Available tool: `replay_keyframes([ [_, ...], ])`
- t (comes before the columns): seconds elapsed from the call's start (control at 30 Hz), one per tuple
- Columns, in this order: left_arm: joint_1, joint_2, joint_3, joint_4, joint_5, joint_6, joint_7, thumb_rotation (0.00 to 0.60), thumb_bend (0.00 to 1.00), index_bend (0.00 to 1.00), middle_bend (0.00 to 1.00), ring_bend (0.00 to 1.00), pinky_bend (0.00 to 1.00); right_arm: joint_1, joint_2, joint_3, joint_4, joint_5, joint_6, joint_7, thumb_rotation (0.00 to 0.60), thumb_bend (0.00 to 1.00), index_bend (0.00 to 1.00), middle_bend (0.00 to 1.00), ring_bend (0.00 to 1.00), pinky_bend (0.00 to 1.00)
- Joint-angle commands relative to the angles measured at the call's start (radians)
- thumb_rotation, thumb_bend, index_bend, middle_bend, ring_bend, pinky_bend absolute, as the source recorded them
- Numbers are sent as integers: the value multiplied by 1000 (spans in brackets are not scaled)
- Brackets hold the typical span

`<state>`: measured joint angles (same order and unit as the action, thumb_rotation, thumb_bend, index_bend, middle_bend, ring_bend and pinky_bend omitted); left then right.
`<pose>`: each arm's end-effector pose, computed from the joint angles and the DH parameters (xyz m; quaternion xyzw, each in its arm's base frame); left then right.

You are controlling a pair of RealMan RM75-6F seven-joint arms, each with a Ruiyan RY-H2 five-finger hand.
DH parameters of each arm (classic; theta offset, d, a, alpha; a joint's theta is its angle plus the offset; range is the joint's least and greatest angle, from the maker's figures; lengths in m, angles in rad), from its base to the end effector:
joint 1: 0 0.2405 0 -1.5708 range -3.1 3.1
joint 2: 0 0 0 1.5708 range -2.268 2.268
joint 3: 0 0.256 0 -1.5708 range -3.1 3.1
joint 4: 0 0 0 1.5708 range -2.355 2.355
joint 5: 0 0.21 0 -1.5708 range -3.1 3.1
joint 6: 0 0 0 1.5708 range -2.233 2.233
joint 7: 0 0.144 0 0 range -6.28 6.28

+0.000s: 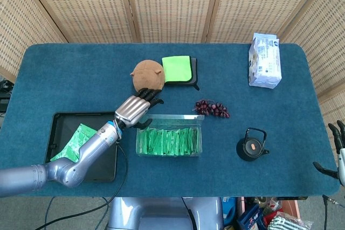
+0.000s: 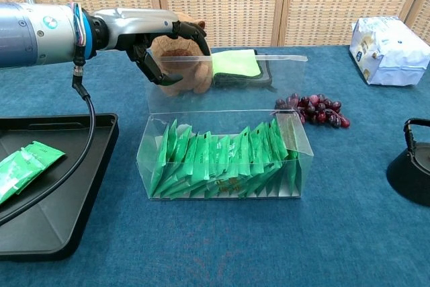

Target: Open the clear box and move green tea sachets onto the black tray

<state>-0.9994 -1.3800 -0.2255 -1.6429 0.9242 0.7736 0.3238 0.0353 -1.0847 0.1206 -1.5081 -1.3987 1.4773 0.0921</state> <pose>-0.0605 0.3697 0.0109 -0.7886 -0.3714 -0.3680 0.3237 -0.3491 -0.1793 0.1987 0.5405 -0.3882 0.3696 0.6484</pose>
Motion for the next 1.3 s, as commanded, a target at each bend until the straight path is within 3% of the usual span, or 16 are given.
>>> replay_keyframes([
  [0.03, -10, -3, 8, 2, -22, -4, 14, 600, 522, 312, 0, 0, 0, 0, 0, 0, 0, 0, 0, 0, 600, 0, 0, 0, 0, 0],
  [0.43, -51, -13, 32, -2, -116, -32, 53, 600, 567, 372, 0, 0, 0, 0, 1, 0, 1, 4, -3, 2, 600, 0, 0, 0, 0, 0],
  [0.57, -68, -16, 33, -2, -165, -50, 50, 600, 574, 453, 0, 0, 0, 0, 1, 1, 2, 6, -4, 3, 600, 0, 0, 0, 0, 0],
  [0.8, -96, -2, 38, -11, -231, -61, 54, 600, 699, 535, 0, 0, 0, 1, 1, 0, 2, 6, -7, 3, 600, 0, 0, 0, 0, 0],
  [1.1, -140, 10, 42, 2, -334, -82, 42, 600, 716, 548, 0, 0, 0, 4, -3, -1, 4, 10, -14, -4, 600, 0, 0, 0, 0, 0],
  [1.17, -153, 11, 54, 7, -351, -79, 52, 600, 716, 485, 0, 0, 0, 5, -4, -2, 5, 11, -17, -7, 600, 0, 0, 0, 0, 0],
  [1.3, -183, 13, 74, 9, -410, -72, 74, 600, 717, 37, 0, 0, 0, 6, -6, -2, 5, 12, -20, -10, 600, 0, 0, 0, 0, 0],
])
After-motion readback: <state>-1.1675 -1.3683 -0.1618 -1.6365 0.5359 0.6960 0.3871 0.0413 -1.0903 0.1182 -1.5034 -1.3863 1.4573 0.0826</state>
